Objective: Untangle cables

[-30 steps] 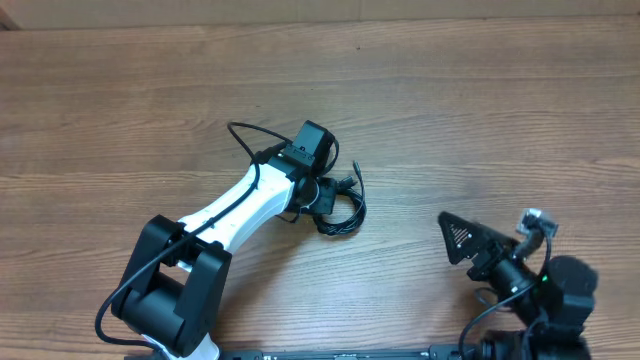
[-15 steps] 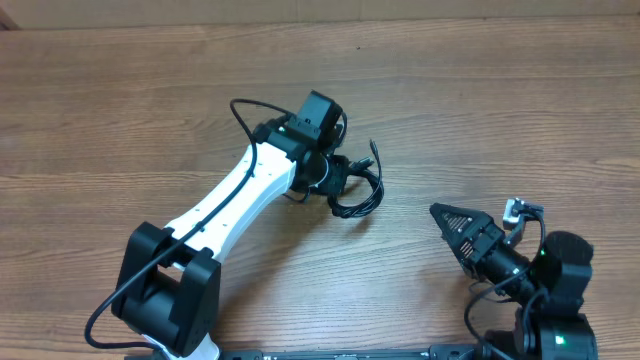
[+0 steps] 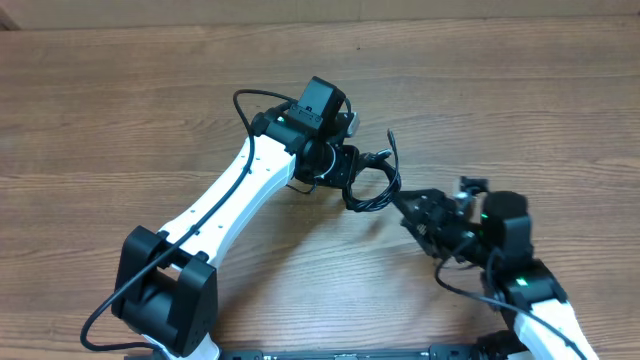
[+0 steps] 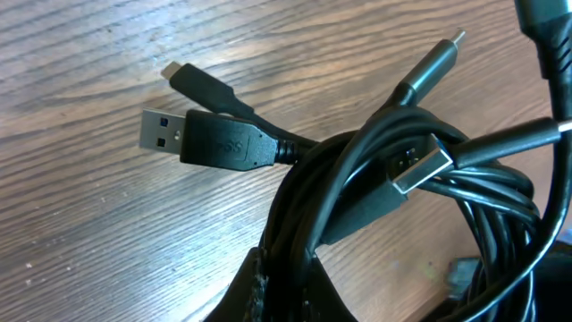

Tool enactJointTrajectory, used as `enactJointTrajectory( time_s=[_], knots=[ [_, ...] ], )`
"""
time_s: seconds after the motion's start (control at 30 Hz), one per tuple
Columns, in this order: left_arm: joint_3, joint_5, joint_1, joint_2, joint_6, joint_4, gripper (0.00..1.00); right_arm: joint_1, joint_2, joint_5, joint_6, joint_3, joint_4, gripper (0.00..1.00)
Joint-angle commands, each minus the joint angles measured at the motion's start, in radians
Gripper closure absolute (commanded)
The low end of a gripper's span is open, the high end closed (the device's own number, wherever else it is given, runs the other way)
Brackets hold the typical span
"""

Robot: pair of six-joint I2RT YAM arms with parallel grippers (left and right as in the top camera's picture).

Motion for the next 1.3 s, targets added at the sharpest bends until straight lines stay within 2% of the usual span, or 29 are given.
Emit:
enactJointTrajectory(
  time_s=[0.0, 0.13, 0.17, 0.2, 0.27, 0.33, 0.5, 0.7, 0.83, 0.9, 1.0, 1.03, 1.13, 1.27],
  knots=[
    [0.031, 0.067, 0.002, -0.006, 0.035, 0.005, 0.96, 0.056, 0.115, 0.075, 0.056, 0.015, 0.173, 0.34],
    [0.031, 0.180, 0.007, -0.006, 0.105, 0.008, 0.96, 0.086, 0.227, 0.058, 0.056, 0.015, 0.313, 0.58],
    [0.031, 0.208, 0.010, -0.006, 0.129, 0.008, 0.96, 0.090, 0.252, 0.042, 0.055, 0.015, 0.329, 0.67],
    [0.031, 0.222, 0.012, -0.006, 0.170, 0.006, 0.96, 0.090, 0.273, 0.027, 0.047, 0.015, 0.330, 0.80],
    [0.031, 0.211, 0.018, -0.006, 0.241, 0.002, 0.96, 0.090, 0.284, 0.021, 0.004, 0.015, 0.330, 0.91],
    [0.031, 0.169, 0.025, -0.006, 0.277, 0.003, 0.96, 0.090, 0.282, 0.007, -0.040, 0.015, 0.336, 0.96],
    [0.031, -0.031, 0.047, -0.006, 0.268, 0.008, 0.94, 0.090, 0.282, -0.048, -0.111, 0.015, 0.364, 0.96],
    [0.031, -0.076, 0.071, -0.006, 0.240, 0.058, 0.96, 0.090, 0.282, -0.135, -0.110, 0.015, 0.385, 0.96],
    [0.031, -0.165, 0.091, -0.006, 0.159, 0.119, 0.96, 0.090, 0.282, -0.141, -0.110, 0.015, 0.359, 0.96],
    [0.031, -0.126, 0.105, -0.006, 0.127, 0.150, 0.96, 0.090, 0.282, -0.140, -0.101, 0.015, 0.347, 0.94],
    [0.031, -0.029, 0.105, -0.006, 0.157, 0.159, 0.96, 0.090, 0.282, -0.112, -0.099, 0.015, 0.338, 0.90],
    [0.031, 0.055, 0.105, -0.006, 0.233, 0.154, 0.96, 0.090, 0.282, -0.086, -0.099, 0.015, 0.336, 0.89],
    [0.031, 0.188, 0.105, -0.006, 0.409, 0.104, 0.96, 0.090, 0.282, -0.010, -0.099, 0.015, 0.338, 0.87],
    [0.031, 0.120, 0.111, -0.006, 0.434, 0.047, 0.94, 0.090, 0.282, 0.015, -0.098, 0.015, 0.346, 0.87]
  ],
)
